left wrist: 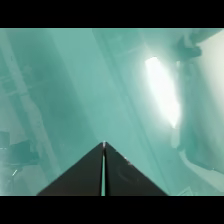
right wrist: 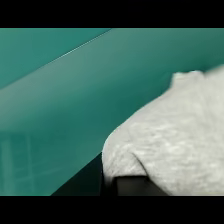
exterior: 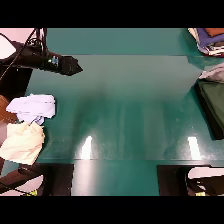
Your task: Fold the shirts.
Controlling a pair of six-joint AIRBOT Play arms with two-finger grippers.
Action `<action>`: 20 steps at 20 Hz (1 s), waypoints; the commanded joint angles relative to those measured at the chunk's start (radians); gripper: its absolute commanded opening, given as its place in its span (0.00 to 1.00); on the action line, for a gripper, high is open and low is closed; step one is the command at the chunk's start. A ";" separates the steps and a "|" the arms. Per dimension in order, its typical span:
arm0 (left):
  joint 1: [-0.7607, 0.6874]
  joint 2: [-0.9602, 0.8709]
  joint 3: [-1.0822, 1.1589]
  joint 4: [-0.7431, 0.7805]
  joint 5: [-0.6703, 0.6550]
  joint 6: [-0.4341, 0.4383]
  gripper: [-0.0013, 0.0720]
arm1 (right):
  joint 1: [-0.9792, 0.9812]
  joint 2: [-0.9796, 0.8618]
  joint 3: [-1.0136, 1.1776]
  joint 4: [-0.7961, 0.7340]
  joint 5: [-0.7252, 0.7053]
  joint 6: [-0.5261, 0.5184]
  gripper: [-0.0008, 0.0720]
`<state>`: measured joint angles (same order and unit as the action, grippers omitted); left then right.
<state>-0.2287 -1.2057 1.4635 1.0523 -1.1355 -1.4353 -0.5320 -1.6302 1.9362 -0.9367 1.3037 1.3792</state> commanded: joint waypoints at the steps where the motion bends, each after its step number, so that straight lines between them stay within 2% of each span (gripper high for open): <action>1: -0.006 0.000 0.000 -0.002 0.014 -0.006 0.05 | -0.068 0.003 0.007 0.003 -0.010 -0.030 0.03; 5: -0.006 0.000 0.000 -0.003 0.040 -0.006 0.05 | -0.034 0.003 0.116 0.002 0.034 -0.102 0.03; 7: -0.006 0.000 0.000 -0.003 0.044 -0.005 0.05 | -0.035 0.029 0.137 0.002 0.046 -0.102 0.03; 12: -0.006 0.000 0.000 0.001 0.075 -0.004 0.05 | -0.096 0.189 -0.063 -0.021 0.103 -0.109 0.03; 17: -0.006 0.000 0.000 0.003 0.081 0.004 0.05 | -0.188 0.342 -0.291 -0.217 0.139 -0.109 0.03; 20: -0.006 0.000 0.000 0.003 0.081 0.023 0.05 | -0.251 0.420 -0.422 -0.271 0.138 -0.109 0.03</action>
<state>-0.2352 -1.2057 1.4635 1.0546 -1.0576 -1.4307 -0.7292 -1.2831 1.6295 -1.1282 1.4307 1.2709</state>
